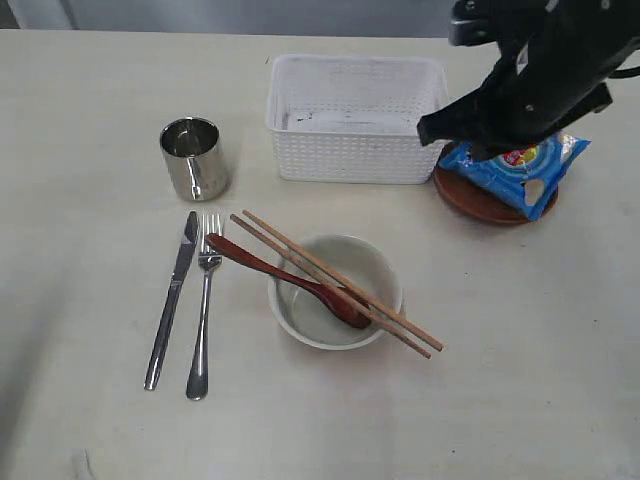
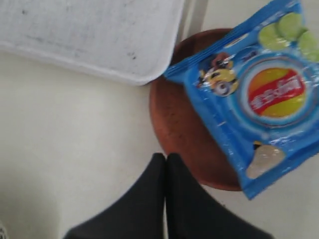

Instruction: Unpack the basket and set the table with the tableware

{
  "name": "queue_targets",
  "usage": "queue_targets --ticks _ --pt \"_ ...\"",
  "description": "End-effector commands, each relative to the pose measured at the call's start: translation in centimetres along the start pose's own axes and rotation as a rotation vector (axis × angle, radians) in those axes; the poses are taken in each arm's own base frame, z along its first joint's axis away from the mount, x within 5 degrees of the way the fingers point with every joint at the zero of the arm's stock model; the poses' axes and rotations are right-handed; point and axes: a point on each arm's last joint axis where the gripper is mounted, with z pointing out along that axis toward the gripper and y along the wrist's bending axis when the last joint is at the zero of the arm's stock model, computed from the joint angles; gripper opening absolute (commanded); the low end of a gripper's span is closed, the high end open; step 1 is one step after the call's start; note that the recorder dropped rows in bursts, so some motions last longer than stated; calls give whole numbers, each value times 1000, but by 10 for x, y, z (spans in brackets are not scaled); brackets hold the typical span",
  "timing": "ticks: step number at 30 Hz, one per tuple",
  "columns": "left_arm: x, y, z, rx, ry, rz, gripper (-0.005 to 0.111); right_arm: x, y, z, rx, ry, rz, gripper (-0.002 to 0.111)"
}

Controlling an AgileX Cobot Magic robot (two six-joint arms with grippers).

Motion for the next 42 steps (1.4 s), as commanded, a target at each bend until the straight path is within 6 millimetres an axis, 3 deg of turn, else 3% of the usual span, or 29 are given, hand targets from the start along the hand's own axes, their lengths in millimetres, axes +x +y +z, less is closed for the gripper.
queue_targets --ticks 1,13,19,23,28,33,37,42 --pt "0 0 0 1 -9 -7 0 4 14 4 -34 41 -45 -1" --pt "0 0 0 1 -9 -7 0 7 17 -6 -20 49 -83 -1" --pt "0 0 0 1 -9 -7 0 -4 0 -3 5 -25 -19 -1" --pt "0 0 0 1 -9 -7 0 -13 -7 7 -22 7 -9 -1" --pt "0 0 0 1 -9 -7 0 -20 12 35 -172 79 -89 -1" --pt "0 0 0 1 -9 -7 0 -31 20 52 -189 97 -90 -1" --pt "0 0 0 1 -9 -7 0 -38 31 46 -255 72 -230 -1" --pt "0 0 0 1 -9 -7 0 -53 44 12 -291 -33 -317 -1"
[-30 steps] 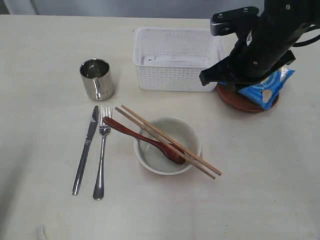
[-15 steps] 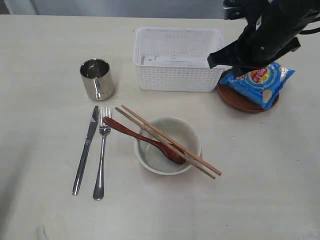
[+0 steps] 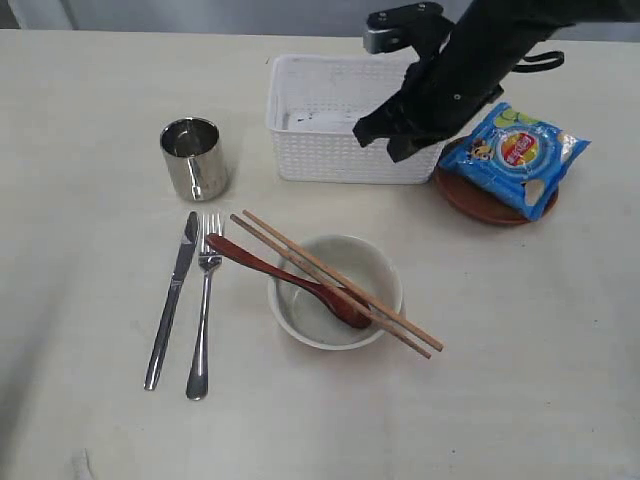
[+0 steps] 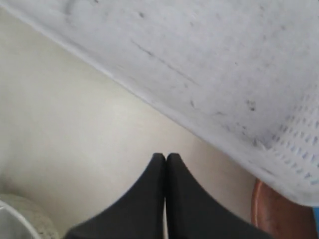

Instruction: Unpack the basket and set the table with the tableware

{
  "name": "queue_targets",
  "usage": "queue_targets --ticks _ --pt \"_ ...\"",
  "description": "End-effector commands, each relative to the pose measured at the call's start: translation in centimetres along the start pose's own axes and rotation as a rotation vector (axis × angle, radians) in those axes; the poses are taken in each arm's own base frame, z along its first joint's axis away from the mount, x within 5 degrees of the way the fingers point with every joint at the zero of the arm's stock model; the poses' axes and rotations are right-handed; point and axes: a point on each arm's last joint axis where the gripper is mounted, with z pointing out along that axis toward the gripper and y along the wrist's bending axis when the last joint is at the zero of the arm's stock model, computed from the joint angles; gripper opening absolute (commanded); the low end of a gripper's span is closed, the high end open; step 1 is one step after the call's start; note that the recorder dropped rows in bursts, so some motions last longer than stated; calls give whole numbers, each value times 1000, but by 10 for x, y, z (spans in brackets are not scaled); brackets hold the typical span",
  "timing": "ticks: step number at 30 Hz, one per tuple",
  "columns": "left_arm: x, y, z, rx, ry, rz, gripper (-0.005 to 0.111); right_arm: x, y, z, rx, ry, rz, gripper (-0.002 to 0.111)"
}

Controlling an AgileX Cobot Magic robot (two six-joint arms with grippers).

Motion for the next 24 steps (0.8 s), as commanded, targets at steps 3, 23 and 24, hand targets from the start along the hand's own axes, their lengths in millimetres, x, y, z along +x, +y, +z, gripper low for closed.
queue_targets --ticks 3,23,24 --pt "0 0 0 1 -9 -7 0 -21 11 -43 -8 -97 -65 -1" --pt "0 0 0 1 -9 -7 0 -19 22 -32 -8 -55 -281 2" --pt "0 0 0 1 -9 -7 0 -20 28 -31 -6 -60 -337 6"
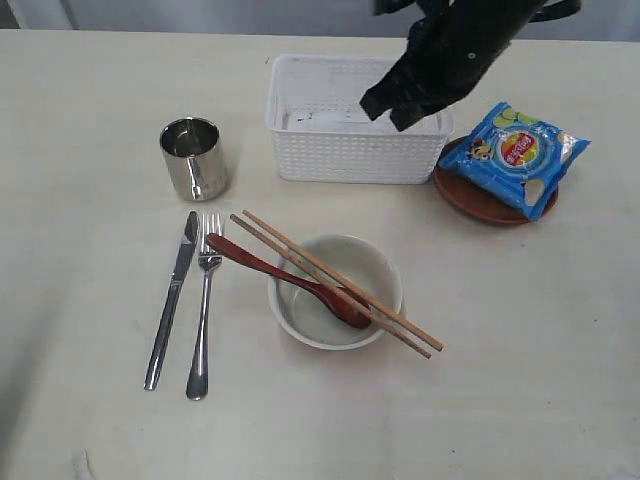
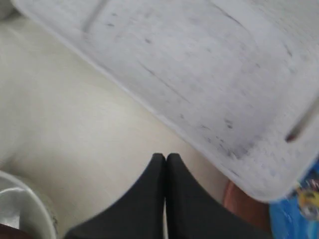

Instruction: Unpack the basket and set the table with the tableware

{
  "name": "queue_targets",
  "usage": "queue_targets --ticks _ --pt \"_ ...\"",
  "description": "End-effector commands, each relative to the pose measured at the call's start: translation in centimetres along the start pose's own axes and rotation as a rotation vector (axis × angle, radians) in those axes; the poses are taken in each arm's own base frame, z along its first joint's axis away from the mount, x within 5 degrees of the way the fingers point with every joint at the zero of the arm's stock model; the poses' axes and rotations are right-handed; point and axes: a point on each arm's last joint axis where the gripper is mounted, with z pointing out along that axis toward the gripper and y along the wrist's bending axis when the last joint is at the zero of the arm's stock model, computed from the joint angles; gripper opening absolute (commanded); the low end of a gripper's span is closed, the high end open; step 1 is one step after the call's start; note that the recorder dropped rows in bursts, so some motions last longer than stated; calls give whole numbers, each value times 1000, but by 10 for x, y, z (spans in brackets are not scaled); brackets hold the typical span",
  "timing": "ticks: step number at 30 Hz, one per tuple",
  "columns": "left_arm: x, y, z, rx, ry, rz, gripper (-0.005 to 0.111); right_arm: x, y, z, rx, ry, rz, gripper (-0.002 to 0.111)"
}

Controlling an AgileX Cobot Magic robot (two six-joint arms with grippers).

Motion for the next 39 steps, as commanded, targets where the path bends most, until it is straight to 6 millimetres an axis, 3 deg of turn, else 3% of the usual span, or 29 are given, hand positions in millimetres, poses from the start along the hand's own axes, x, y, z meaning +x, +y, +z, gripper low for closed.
queue_targets --ticks 1,2,3,5,9,11,14,19,21,24,25,26,31,39 --pt "0 0 0 1 -9 -7 0 -10 30 5 -23 -39 -322 20" --pt "0 0 0 1 -9 -7 0 -10 33 5 -24 -39 -351 30" --pt "0 0 0 1 -9 -7 0 -11 37 6 -24 -40 -385 50" --pt "0 0 0 1 -9 -7 0 -15 36 6 -3 -76 -389 63" --pt "0 0 0 0 -9 -5 0 -17 29 16 67 -78 -443 43" --pt "0 0 0 0 -9 -5 0 -17 27 25 66 -59 -448 47" --pt "0 0 0 -2 -9 2 0 -17 24 42 62 -26 -455 63" --pt "0 0 0 -2 -9 2 0 -25 19 58 91 -39 -475 62" --pt "0 0 0 -2 -9 2 0 -26 18 65 90 -36 -475 58" --pt "0 0 0 -2 -9 2 0 -20 14 82 96 21 -507 24" --pt "0 0 0 -2 -9 2 0 -19 13 83 109 32 -528 5" --pt "0 0 0 -2 -9 2 0 -20 12 83 118 26 -535 0" --pt "0 0 0 -2 -9 2 0 -37 8 77 199 -84 -590 -1" --pt "0 0 0 -2 -9 2 0 -51 -6 62 254 -110 -694 -1"
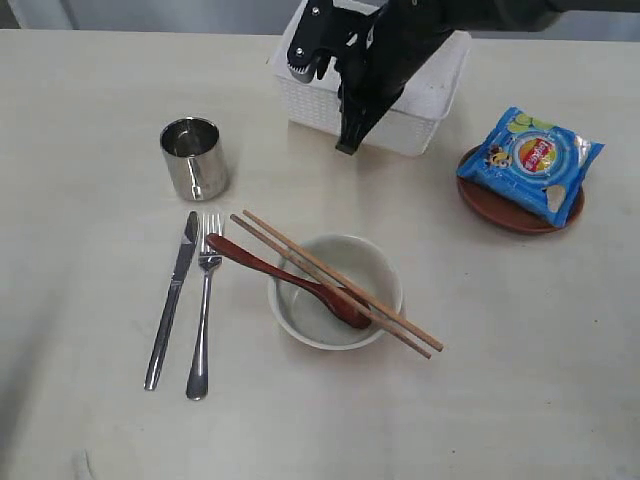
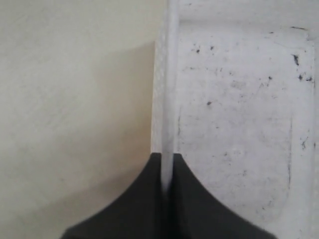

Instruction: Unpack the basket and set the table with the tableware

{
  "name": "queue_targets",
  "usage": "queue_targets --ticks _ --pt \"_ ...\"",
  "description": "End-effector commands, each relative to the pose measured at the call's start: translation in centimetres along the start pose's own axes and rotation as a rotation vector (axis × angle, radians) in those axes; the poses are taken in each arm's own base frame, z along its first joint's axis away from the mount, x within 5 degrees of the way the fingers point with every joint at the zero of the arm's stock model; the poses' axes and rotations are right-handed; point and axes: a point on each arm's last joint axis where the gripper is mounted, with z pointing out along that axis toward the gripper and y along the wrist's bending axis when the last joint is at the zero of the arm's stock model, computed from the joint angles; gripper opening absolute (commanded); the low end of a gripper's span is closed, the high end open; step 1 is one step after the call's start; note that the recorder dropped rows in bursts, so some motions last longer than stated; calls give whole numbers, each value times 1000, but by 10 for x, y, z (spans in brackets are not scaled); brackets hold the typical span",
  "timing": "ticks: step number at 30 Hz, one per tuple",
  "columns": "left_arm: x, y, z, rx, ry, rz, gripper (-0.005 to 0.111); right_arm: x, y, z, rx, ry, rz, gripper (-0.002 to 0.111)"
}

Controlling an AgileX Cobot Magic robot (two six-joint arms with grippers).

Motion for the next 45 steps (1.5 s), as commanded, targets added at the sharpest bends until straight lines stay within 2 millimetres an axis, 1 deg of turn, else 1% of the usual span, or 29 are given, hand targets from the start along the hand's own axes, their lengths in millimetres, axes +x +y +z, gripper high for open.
queue_targets --ticks 1,3,7,8,10,13,15,19,22,26,28,37,38,40,44,45 --pt "0 0 0 -2 -9 2 0 2 -19 -8 42 -4 -98 -1" --pt "0 0 0 -2 -9 2 0 9 -25 -9 37 9 -161 -1" --pt "0 0 0 -2 -9 2 0 27 -42 -5 11 20 -143 -1" --pt "0 0 0 -2 -9 2 0 33 -46 -1 -19 30 -144 -1" --pt "0 0 0 -2 -9 2 0 37 -49 2 -77 29 -167 -1" --pt "0 0 0 -2 -9 2 0 31 -52 7 -140 -23 -184 -1" --pt "0 0 0 -2 -9 2 0 22 -54 12 -156 -63 -201 -1" --pt "0 0 0 -2 -9 2 0 4 -51 25 -169 -89 -244 -1" --pt "0 0 0 -2 -9 2 0 -6 -50 35 -181 -94 -264 -1" --pt "0 0 0 -2 -9 2 0 -4 -51 48 -186 -71 -250 -1" --pt "0 0 0 -2 -9 2 0 -1 -52 52 -178 -49 -259 -1" --pt "0 0 0 -2 -9 2 0 0 -54 58 -144 -53 -220 0" --pt "0 0 0 -2 -9 2 0 0 -54 58 -144 -52 -220 2" --pt "0 0 0 -2 -9 2 0 0 -54 59 -141 -53 -214 12" --pt "0 0 0 -2 -9 2 0 0 -54 60 -139 -53 -210 44" --pt "0 0 0 -2 -9 2 0 0 -54 62 -136 -53 -201 51"
